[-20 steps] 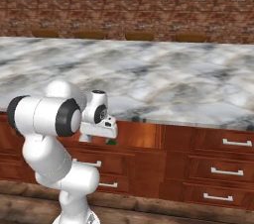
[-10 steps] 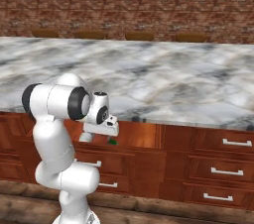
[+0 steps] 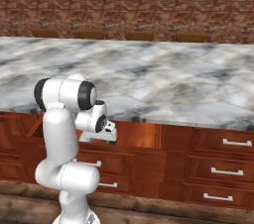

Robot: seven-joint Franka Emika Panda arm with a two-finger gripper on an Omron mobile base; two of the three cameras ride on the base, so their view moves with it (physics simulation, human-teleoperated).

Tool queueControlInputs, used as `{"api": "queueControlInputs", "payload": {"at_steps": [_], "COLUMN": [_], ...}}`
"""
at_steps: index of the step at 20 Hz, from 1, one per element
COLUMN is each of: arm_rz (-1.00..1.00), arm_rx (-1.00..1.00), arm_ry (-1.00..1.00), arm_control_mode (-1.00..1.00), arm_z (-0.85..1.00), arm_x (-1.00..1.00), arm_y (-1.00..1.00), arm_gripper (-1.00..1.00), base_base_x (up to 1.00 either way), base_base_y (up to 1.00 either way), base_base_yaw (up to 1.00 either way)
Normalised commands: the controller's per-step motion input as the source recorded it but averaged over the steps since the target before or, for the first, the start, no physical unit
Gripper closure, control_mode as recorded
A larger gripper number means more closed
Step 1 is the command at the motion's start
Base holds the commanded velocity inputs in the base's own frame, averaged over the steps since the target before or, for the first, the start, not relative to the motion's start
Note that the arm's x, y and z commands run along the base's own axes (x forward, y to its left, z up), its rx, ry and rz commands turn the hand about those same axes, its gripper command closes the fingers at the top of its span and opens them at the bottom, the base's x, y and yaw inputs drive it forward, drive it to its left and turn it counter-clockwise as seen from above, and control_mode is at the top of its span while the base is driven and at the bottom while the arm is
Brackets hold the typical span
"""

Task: Restock the sink supplies by placing the sponge and soap dispenser on the counter and next to the sink. Make sure the soap dispenser is upright.

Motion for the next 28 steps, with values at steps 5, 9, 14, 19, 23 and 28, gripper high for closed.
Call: {"api": "queueControlInputs", "payload": {"at_steps": [5, 9, 14, 19, 23, 28], "arm_rz": [0.00, 0.00, 0.00, 0.00, 0.00, 0.00], "arm_rx": [0.00, 0.00, -0.01, -0.03, -0.02, -0.02], "arm_ry": [0.00, -0.01, 0.00, -0.02, 0.00, 0.00], "arm_control_mode": [-1.00, -1.00, -1.00, -1.00, -1.00, -1.00], "arm_z": [-0.11, 0.00, 0.01, 0.13, 0.04, 0.22], "arm_x": [-0.39, -0.66, -0.69, -0.83, -0.81, -0.61], "arm_y": [0.05, 0.00, 0.00, 0.00, 0.00, 0.00], "arm_gripper": [-1.00, -1.00, -1.00, -1.00, -1.00, -1.00], "base_base_x": [0.00, 0.00, 0.00, 0.00, 0.00, 0.00], "base_base_y": [0.00, 0.00, 0.00, 0.00, 0.00, 0.00], "base_base_yaw": [0.00, 0.00, 0.00, 0.00, 0.00, 0.00]}}
